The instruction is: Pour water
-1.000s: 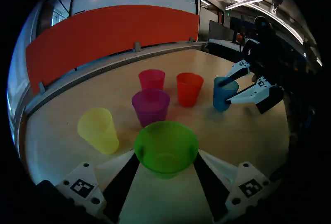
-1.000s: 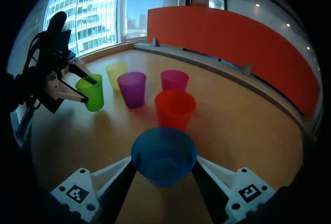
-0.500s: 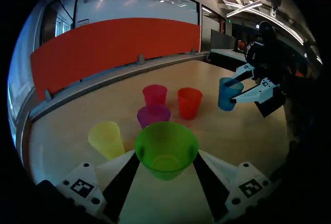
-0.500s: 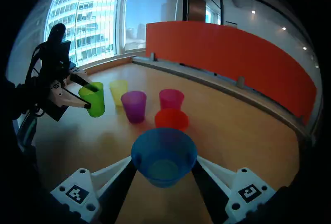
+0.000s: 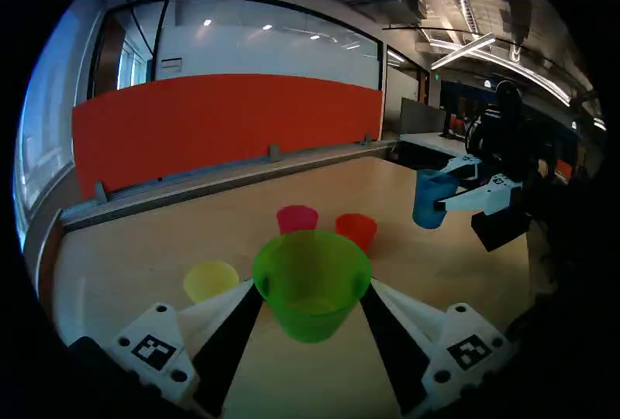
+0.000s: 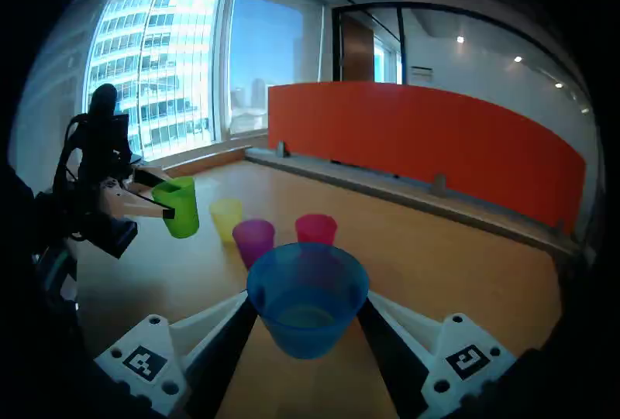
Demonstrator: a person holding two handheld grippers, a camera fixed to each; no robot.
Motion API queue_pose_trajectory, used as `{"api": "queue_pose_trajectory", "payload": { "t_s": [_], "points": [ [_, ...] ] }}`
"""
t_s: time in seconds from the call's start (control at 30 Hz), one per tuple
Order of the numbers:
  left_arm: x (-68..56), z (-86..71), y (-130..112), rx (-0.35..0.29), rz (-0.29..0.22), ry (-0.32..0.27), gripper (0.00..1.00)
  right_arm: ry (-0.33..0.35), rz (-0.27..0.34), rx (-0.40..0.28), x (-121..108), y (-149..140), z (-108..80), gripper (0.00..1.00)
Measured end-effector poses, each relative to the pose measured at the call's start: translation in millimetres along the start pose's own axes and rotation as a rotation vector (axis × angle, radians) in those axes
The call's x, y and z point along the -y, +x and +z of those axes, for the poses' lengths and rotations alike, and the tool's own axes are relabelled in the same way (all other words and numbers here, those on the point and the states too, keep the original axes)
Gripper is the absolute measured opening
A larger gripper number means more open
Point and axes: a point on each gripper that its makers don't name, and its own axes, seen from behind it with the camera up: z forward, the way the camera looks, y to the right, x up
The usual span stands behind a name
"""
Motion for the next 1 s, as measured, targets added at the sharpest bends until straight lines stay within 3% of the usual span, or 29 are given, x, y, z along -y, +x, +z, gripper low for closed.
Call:
{"api": "queue_pose_trajectory", "payload": {
  "t_s": [0.4, 0.77, 1.0],
  "points": [
    [0.7, -19.2, 42.3, -0.134, 0.019, 0.024, 0.85, -0.014, -0.053, -0.120, 1.7, 40.5, -16.7, 0.89],
    [-7.5, -33.9, 74.7, -0.230, 0.059, 0.036, 0.85, -0.013, -0.087, -0.199, 7.5, 68.1, -25.1, 0.89],
    [-16.6, -38.2, 85.6, -0.257, 0.077, 0.035, 0.85, -0.007, -0.088, -0.220, 9.9, 74.0, -25.0, 0.89]
  ]
}}
